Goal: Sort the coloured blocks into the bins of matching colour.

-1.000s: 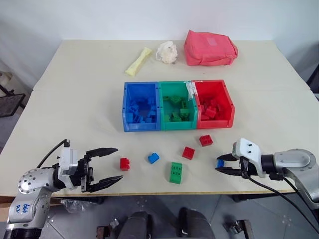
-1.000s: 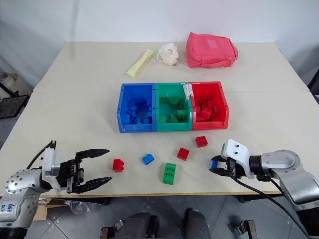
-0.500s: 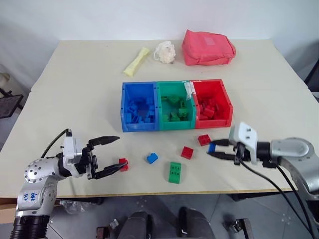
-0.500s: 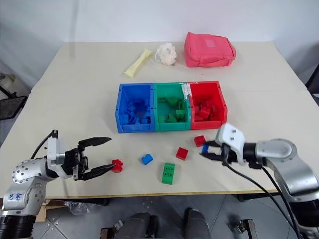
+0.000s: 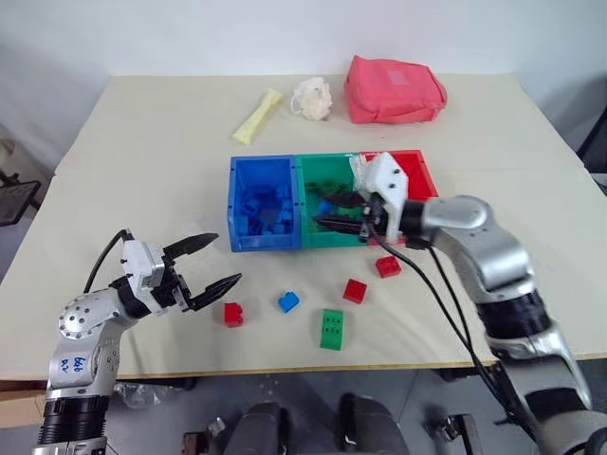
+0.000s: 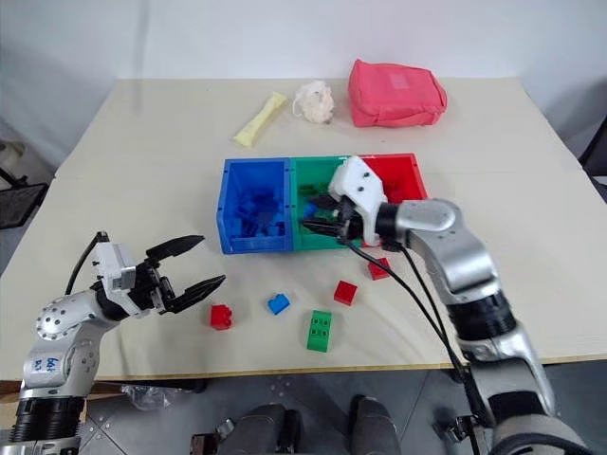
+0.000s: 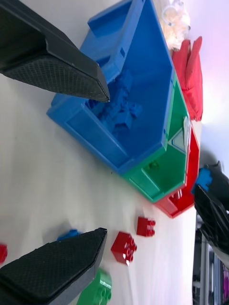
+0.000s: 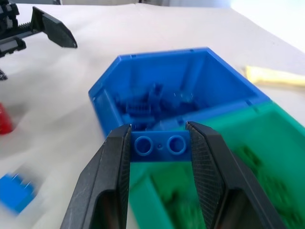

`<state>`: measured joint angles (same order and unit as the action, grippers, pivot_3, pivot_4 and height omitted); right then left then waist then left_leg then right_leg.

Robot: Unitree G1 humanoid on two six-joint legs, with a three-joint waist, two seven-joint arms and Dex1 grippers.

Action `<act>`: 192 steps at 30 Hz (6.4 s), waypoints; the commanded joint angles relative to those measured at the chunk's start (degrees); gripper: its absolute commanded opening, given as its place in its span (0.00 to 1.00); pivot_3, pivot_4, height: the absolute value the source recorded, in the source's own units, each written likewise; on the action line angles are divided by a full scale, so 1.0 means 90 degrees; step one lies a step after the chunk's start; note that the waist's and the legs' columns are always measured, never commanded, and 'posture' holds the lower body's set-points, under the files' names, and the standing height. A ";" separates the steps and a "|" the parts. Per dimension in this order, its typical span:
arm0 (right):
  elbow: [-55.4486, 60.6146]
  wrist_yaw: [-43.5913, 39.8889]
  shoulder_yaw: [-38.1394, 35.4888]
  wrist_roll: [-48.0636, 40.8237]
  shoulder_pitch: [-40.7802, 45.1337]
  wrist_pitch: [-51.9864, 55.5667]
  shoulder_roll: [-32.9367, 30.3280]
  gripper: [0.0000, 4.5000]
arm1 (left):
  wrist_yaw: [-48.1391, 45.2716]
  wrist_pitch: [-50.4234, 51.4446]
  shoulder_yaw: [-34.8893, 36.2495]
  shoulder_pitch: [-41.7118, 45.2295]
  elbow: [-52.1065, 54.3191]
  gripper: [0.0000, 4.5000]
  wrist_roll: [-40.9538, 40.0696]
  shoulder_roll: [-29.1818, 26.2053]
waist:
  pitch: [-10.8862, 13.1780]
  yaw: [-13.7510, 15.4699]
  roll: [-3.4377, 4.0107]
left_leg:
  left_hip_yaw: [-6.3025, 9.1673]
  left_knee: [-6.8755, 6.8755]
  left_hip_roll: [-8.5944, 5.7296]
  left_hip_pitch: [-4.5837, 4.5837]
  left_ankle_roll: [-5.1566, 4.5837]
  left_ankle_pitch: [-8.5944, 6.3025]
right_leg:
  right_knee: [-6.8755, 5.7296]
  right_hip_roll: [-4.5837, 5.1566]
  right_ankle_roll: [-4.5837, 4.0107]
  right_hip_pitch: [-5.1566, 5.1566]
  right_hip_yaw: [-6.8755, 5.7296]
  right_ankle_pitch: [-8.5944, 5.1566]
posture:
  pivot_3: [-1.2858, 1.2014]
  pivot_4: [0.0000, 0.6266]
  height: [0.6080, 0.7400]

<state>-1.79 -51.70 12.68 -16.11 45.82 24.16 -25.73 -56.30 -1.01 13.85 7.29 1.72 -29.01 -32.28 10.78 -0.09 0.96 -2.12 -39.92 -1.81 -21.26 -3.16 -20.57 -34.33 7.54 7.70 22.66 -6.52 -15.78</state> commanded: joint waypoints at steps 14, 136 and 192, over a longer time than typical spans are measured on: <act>-0.2811 0.0555 -0.0167 0.0791 0.1435 -0.2070 0.1713 0.96 | 0.0056 -0.0299 0.0128 0.0435 -0.0242 1.00 0.0030 -0.0047 | 0.0000 -0.0180 0.0001 | 0.0019 0.0004 -0.0006 0.0003 0.0001 0.0000 | -0.0047 -0.0002 -0.0009 0.0013 -0.0010 -0.0005 | 0.52 0.24 1.00; 0.1640 -0.2287 -0.3475 -0.1146 -0.4819 -0.0306 -0.3644 0.99 | -0.2250 0.0136 -0.0255 0.0983 -0.1245 1.00 -0.0157 -0.0700 | 0.0003 0.0165 -0.0002 | -0.0008 -0.0006 0.0005 0.0002 -0.0010 0.0001 | 0.0028 0.0002 -0.0002 -0.0023 -0.0015 -0.0001 | 0.52 0.24 1.00; 0.1455 -0.0757 -0.0788 -0.0056 -0.2405 0.0257 -0.1615 0.32 | -0.1629 0.0496 -0.0441 -0.0334 0.0981 1.00 -0.0542 -0.0349 | 0.0003 0.0029 -0.0002 | 0.0003 -0.0005 0.0018 0.0000 0.0006 -0.0007 | 0.0026 0.0005 -0.0009 -0.0016 0.0028 -0.0005 | 0.52 0.24 1.00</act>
<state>7.21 -60.08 9.94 -14.06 24.08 25.10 -39.80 -72.76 2.86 10.38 3.22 7.80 -33.58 -35.90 10.80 0.17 0.95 -2.06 -39.96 -1.65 -21.27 -3.10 -20.64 -34.09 7.60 7.62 22.52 -6.26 -15.83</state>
